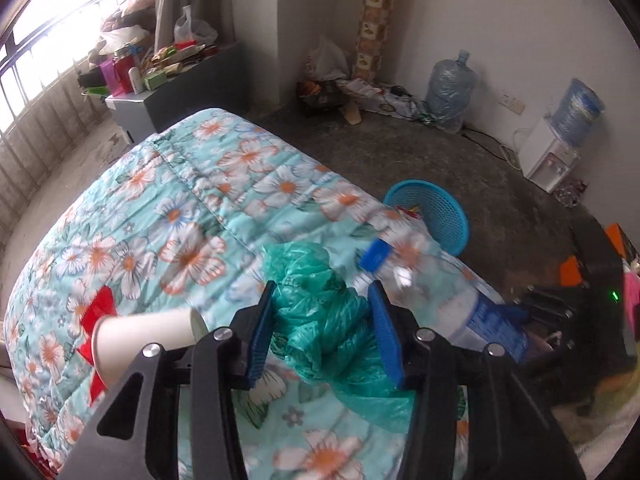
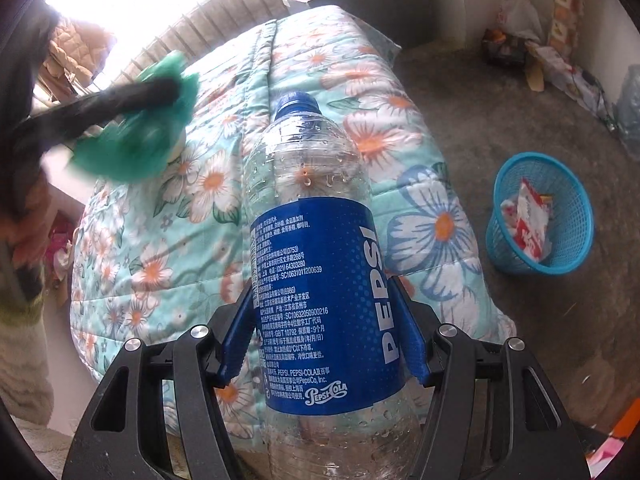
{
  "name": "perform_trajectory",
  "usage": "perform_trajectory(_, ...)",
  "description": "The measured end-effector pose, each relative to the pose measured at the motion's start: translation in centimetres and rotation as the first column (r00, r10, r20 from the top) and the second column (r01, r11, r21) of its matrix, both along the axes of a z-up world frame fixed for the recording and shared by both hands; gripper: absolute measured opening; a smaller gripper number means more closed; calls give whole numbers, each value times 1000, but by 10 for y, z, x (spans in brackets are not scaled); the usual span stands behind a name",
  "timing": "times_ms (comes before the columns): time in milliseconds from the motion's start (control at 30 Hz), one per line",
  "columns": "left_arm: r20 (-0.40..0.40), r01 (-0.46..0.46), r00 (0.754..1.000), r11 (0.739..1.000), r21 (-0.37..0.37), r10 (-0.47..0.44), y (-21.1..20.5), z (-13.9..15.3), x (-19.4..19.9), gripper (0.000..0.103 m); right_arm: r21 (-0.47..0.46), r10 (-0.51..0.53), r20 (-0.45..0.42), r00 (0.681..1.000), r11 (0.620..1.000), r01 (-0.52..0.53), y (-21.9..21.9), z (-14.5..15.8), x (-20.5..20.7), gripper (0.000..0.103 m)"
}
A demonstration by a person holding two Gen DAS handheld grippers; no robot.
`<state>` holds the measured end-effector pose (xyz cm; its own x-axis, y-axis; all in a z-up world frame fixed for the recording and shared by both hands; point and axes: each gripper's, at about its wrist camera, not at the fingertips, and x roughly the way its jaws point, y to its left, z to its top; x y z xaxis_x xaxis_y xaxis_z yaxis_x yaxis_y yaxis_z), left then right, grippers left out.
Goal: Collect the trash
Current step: 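Grasp the green plastic bag with the left tool while the right holds the bottle, then lift the green bag with the left tool while the right holds the bottle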
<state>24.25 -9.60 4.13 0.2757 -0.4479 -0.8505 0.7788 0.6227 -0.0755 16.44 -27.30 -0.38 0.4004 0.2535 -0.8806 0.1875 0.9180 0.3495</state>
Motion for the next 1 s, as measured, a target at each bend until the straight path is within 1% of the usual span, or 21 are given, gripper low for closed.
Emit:
perform_trajectory(67, -27, 32, 999, 999, -7, -33, 12, -3, -25, 45, 14, -5, -2, 1000, 1000, 5, -2, 0, 0, 59)
perform_trajectory(133, -59, 55, 997, 998, 8, -55, 27, -13, -48, 45, 46, -19, -10, 1000, 999, 20, -5, -1, 0, 58)
perform_trajectory(200, -84, 37, 996, 999, 32, -34, 41, -28, -64, 47, 110, -43, -24, 999, 993, 45, -10, -3, 1, 58)
perform_trajectory(267, -109, -16, 994, 998, 53, 22, 51, -47, -71, 49, 200, -66, -44, 997, 977, 74, -14, -7, 2, 58)
perform_trajectory(300, -122, -47, 991, 997, 54, 53, 57, -54, -72, 53, 231, -81, -55, 995, 969, 92, -14, -9, 2, 58)
perform_trajectory(333, -140, -89, 986, 995, 46, 94, 63, -62, -72, 58, 238, -94, -60, 994, 965, 105, -14, -9, 3, 58)
perform_trajectory(400, -175, -173, 970, 985, -3, 170, 74, -68, -72, 65, 261, -115, -73, 991, 957, 130, -12, -10, 4, 59)
perform_trajectory(467, -181, -233, 958, 972, -41, 222, 84, -67, -73, 70, 279, -126, -90, 988, 949, 147, -13, -11, 4, 60)
perform_trajectory(500, -177, -273, 950, 960, -63, 258, 91, -65, -74, 75, 281, -125, -96, 988, 948, 147, -13, -10, 4, 61)
perform_trajectory(533, -179, -303, 942, 949, -83, 285, 95, -63, -75, 77, 274, -121, -98, 988, 951, 144, -13, -8, 4, 61)
perform_trajectory(600, -206, -347, 926, 929, -128, 317, 105, -58, -77, 79, 246, -106, -82, 991, 961, 123, -12, -2, 4, 61)
perform_trajectory(667, -224, -374, 915, 915, -155, 336, 112, -53, -79, 81, 224, -85, -58, 995, 970, 96, -10, 6, 3, 66)
perform_trajectory(700, -224, -383, 912, 909, -164, 343, 114, -51, -82, 81, 211, -70, -48, 996, 974, 79, -9, 10, 2, 67)
perform_trajectory(767, -220, -385, 912, 908, -162, 347, 114, -51, -86, 82, 179, -55, -37, 998, 982, 60, -8, 15, 0, 69)
perform_trajectory(900, -212, -366, 916, 926, -92, 341, 97, -66, -95, 82, 118, -33, -55, 998, 992, 39, -3, 13, -3, 69)
perform_trajectory(1000, -210, -375, 911, 924, -69, 354, 90, -76, -98, 82, 108, -22, -72, 997, 994, 30, 1, 8, -1, 69)
